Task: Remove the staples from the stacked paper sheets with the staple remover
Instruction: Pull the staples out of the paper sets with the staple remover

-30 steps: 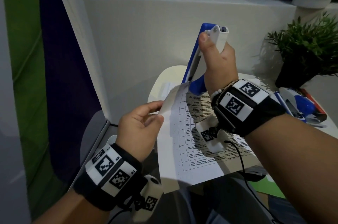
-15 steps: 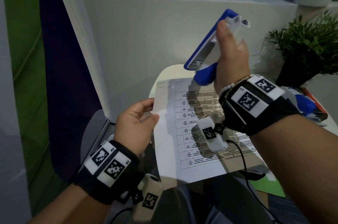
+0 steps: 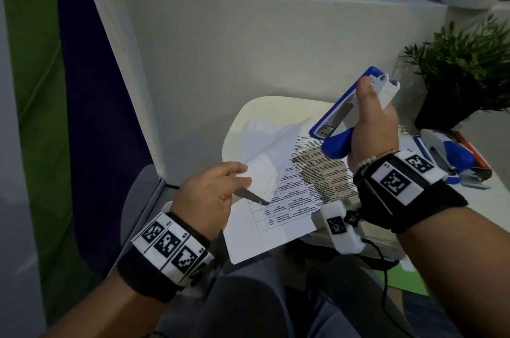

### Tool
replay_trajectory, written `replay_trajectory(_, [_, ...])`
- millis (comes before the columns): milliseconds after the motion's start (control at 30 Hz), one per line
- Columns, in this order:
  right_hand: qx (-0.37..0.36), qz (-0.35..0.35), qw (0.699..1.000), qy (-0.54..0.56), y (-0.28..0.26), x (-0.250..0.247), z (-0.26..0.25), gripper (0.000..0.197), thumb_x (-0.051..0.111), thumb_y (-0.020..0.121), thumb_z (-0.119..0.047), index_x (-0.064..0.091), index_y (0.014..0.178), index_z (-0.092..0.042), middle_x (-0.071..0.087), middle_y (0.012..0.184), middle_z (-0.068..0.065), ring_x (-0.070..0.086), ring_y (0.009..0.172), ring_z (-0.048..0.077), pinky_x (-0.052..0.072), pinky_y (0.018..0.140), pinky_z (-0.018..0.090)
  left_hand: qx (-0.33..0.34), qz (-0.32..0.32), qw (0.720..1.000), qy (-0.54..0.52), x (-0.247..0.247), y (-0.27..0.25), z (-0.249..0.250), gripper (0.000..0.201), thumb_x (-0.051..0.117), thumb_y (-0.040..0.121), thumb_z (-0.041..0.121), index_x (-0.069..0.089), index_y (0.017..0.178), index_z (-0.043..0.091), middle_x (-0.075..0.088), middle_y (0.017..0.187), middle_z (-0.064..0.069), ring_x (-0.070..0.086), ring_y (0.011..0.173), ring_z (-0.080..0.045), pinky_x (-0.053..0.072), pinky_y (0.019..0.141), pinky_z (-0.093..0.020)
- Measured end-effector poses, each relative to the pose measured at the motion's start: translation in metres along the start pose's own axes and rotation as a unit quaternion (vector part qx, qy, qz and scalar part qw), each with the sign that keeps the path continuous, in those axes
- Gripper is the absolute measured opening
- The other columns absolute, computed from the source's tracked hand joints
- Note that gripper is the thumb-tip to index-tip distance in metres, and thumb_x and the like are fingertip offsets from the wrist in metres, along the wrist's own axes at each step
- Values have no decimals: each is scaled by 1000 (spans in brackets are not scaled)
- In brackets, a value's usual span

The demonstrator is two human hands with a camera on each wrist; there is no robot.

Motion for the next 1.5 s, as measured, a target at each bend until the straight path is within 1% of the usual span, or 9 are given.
replay_trajectory(133, [0, -3, 1000, 14, 0, 1, 1, 24, 55, 72, -49, 52, 78, -26, 48, 66, -10, 48, 63, 6, 43, 63, 22, -12, 37, 999, -20, -4, 0, 1, 39, 39, 78, 11, 76, 86, 19, 68, 102, 7, 57, 96, -4, 44, 85, -11])
replay_trajectory(200, [-2, -3, 999, 33, 0, 3, 1, 24, 55, 71, -48, 53, 80, -26, 49, 66, -11, 49, 64, 7, 43, 65, 25, -92, 75, 989, -91, -9, 2, 0, 38, 47, 81, 2, 75, 87, 28, 65, 100, 18, 59, 95, 3, 44, 86, -8])
replay_trajectory(367, [-26, -27, 999, 28, -3, 20, -7, 23, 53, 71, -48, 50, 79, -27, 49, 66, -11, 48, 63, 6, 44, 67, 25, -312, 64, 881, -349, -3, 7, -10, 47, 54, 82, -16, 68, 85, 29, 72, 76, 15, 67, 73, -5, 57, 71, -25])
replay_trajectory(567, [-51, -82, 995, -8, -4, 45, -12, 24, 52, 76, -50, 50, 85, -28, 53, 70, -11, 54, 59, -1, 48, 61, 18, -310, 40, 870, -383, -4, 8, -4, 49, 54, 82, -16, 67, 90, 31, 73, 84, 12, 68, 76, -16, 57, 70, -33])
replay_trajectory(733, [-44, -143, 987, -62, -10, 57, -6, 26, 51, 78, -52, 49, 78, -26, 53, 72, -6, 54, 71, 16, 50, 72, 35, -301, 34, 865, -401, -6, 8, 4, 47, 55, 82, -15, 66, 92, 29, 72, 85, 12, 68, 73, -12, 58, 63, -25])
replay_trajectory(967, [-83, -135, 984, -86, -13, 60, -9, 31, 47, 81, -50, 42, 68, -22, 43, 60, -8, 46, 60, 13, 41, 63, 28, -291, 27, 861, -417, -9, 9, 12, 45, 55, 82, -15, 65, 92, 28, 72, 84, 14, 69, 68, -5, 53, 54, -16])
replay_trajectory(1300, [-99, -151, 979, -98, -15, 66, -15, 34, 51, 78, -48, 38, 61, -21, 37, 47, -15, 38, 50, 7, 35, 54, 21, -284, 27, 870, -401, -9, 8, 12, 41, 55, 81, -18, 67, 96, 19, 72, 79, 17, 68, 69, -3, 54, 58, -16])
replay_trajectory(1400, [-64, -172, 980, -79, -16, 68, -13, 29, 50, 78, -49, 43, 66, -23, 43, 55, -14, 44, 57, 8, 41, 61, 25, -289, 33, 871, -397, -9, 8, 9, 40, 54, 81, -17, 67, 99, 16, 72, 80, 17, 69, 71, -5, 56, 62, -19])
replay_trajectory(1500, [1, -141, 990, -18, -13, 62, -12, 26, 52, 83, -53, 51, 82, -27, 51, 74, -8, 51, 72, 13, 49, 84, 39, -293, 37, 879, -374, -11, 7, 5, 41, 55, 83, -13, 67, 98, 22, 71, 85, 13, 68, 70, -6, 55, 58, -17])
Point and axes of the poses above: each hand's wrist, its own y-axis towards the middle knuckle, its own x-axis out of the palm, z = x × y, the point moved 5 cm from there along y, towards the middle knuckle
